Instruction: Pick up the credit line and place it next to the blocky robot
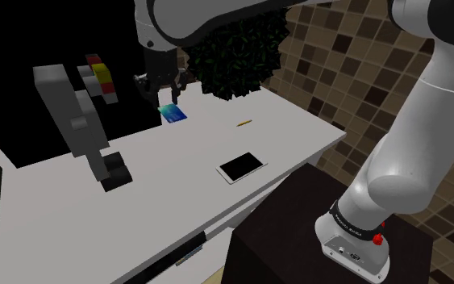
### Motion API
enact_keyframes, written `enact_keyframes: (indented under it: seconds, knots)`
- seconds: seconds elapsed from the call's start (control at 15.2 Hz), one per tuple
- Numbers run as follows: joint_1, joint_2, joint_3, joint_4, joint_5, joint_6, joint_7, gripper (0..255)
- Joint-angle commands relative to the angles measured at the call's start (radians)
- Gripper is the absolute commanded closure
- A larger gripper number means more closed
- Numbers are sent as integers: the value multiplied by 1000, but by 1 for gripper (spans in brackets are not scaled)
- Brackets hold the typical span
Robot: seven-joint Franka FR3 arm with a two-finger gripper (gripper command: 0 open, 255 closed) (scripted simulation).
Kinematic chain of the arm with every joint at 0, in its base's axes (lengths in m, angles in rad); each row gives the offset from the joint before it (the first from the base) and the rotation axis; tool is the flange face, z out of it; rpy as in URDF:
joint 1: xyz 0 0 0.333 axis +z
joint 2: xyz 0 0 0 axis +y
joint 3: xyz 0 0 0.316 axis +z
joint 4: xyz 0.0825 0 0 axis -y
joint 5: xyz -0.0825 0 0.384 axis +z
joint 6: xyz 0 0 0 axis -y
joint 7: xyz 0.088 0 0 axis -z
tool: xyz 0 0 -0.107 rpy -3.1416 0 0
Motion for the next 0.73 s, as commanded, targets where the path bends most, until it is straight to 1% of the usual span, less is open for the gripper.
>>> enact_keyframes:
  seconds: [0.0,0.66]
  knots:
    - [1,9,0,-18,-6,26,6,255]
    - [3,46,-4,-110,-34,149,35,255]
